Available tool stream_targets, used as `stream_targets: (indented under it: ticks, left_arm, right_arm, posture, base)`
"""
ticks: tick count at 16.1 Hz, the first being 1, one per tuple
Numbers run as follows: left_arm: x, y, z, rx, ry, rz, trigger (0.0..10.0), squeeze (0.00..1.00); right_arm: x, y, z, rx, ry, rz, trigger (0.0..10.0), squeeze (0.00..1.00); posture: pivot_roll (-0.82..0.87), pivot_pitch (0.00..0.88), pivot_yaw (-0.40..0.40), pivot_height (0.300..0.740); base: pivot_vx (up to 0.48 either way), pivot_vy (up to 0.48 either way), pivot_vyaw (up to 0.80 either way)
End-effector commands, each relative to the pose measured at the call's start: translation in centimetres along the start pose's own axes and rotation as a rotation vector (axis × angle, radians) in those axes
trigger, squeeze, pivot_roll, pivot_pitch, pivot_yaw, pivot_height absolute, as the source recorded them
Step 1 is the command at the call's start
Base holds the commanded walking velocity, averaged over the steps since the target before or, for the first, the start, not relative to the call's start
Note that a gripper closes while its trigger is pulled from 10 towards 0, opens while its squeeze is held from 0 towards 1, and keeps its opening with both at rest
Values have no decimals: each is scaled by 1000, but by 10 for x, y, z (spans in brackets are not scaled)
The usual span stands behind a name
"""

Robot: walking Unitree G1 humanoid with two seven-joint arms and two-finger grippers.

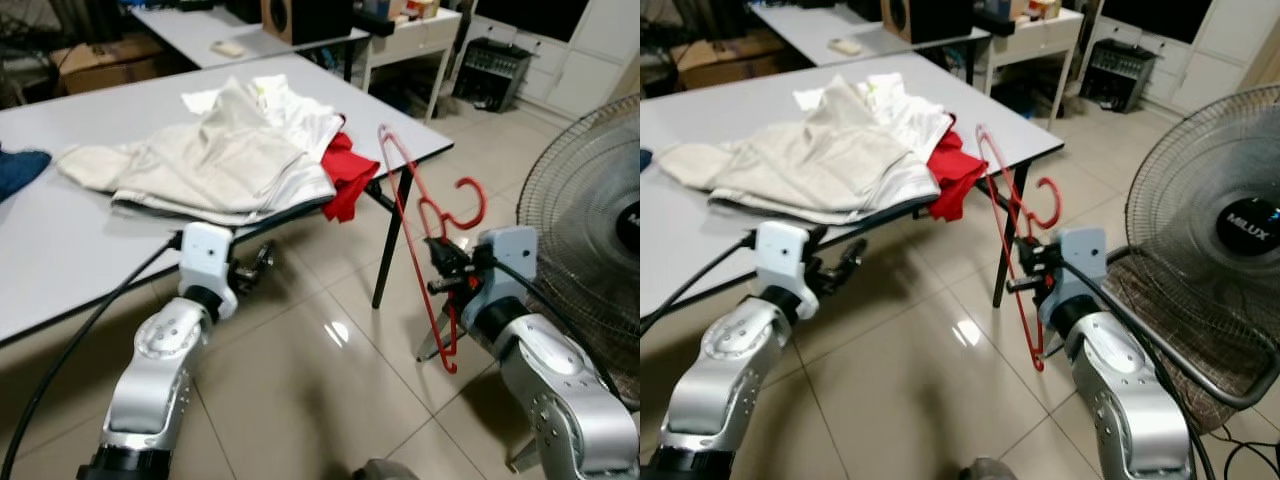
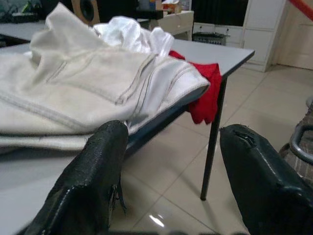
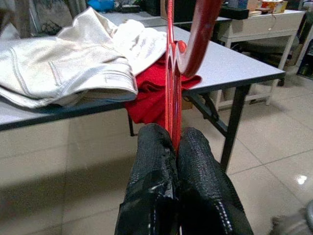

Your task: Hang hanger

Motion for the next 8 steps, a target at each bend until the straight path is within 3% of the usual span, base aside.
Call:
stream_targets:
  ticks: [1, 4, 8]
  left_arm:
    - [-2, -3, 1, -3, -2, -2, 10000, 169]
    - [-10, -3, -2, 0, -8, -30, 10000, 169]
    - [-4, 0, -6, 8, -21, -4, 10000, 165]
  right_arm:
    - [-4, 3, 2, -9, 9, -6, 10000, 0]
    - [-4, -3, 4, -21, 11, -15, 10000, 0]
    - [0, 0, 5, -24, 46, 21, 10000, 0]
  posture:
    - [-111, 0, -10, 705]
    - [-109, 0, -13, 705]
    - [-110, 0, -12, 705]
  base:
    - [296, 0, 0]
    - [296, 0, -800]
    - [292, 0, 0]
Point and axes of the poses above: a point about 5 cm out from each wrist's last joint towards the gripper, its own y axis pointing back from the gripper into the wrist, its own z axis along the axis of the wrist's last joint, x = y × z, the point moved 5 cm from there along -y, pointing out of the wrist towards the gripper, and after that the axes turned 9 degrees about y, right-handed, at the moved point
